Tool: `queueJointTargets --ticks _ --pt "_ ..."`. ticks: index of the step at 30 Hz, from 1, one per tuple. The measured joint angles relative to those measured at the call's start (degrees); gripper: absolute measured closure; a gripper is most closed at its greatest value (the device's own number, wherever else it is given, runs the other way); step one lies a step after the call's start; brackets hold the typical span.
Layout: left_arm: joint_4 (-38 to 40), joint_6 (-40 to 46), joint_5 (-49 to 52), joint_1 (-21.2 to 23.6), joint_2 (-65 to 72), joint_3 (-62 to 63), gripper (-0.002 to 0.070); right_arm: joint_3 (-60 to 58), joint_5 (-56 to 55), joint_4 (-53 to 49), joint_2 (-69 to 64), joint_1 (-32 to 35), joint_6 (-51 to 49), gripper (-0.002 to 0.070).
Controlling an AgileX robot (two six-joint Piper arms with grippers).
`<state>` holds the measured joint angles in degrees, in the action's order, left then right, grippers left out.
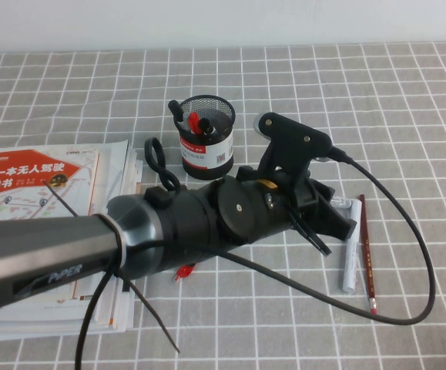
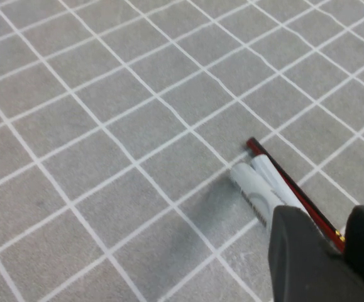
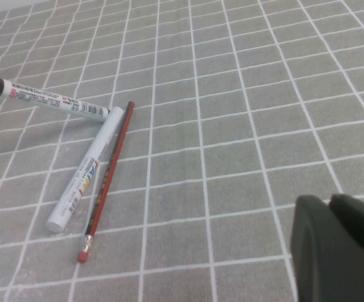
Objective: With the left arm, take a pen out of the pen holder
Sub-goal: 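Take a marker out of the pen holder and lay it on the table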
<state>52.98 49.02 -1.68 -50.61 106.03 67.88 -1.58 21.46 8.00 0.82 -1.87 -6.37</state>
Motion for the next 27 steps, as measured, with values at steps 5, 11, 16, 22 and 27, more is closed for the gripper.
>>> queueJointTargets --ticks 5,11,16,22,27 --pt "0.21 -0.21 1.68 0.0 0.0 0.0 0.0537 0.0 0.0 0.0 0.0 0.0 0.0 0.0689" --pt "0.21 -1.16 3.02 0.0 0.0 0.0 0.0498 0.0 0.0 0.0 0.0 0.0 0.0 0.0689" --pt "0.21 -2.09 3.84 0.0 0.0 0.0 0.0494 0.0 0.0 0.0 0.0 0.0 0.0 0.0689" --pt "0.21 -3.13 5.07 0.0 0.0 0.0 0.0495 0.0 0.0 0.0 0.0 0.0 0.0 0.0689" --pt "0.21 -3.17 1.68 0.0 0.0 0.0 0.0569 0.0 0.0 0.0 0.0 0.0 0.0 0.0689"
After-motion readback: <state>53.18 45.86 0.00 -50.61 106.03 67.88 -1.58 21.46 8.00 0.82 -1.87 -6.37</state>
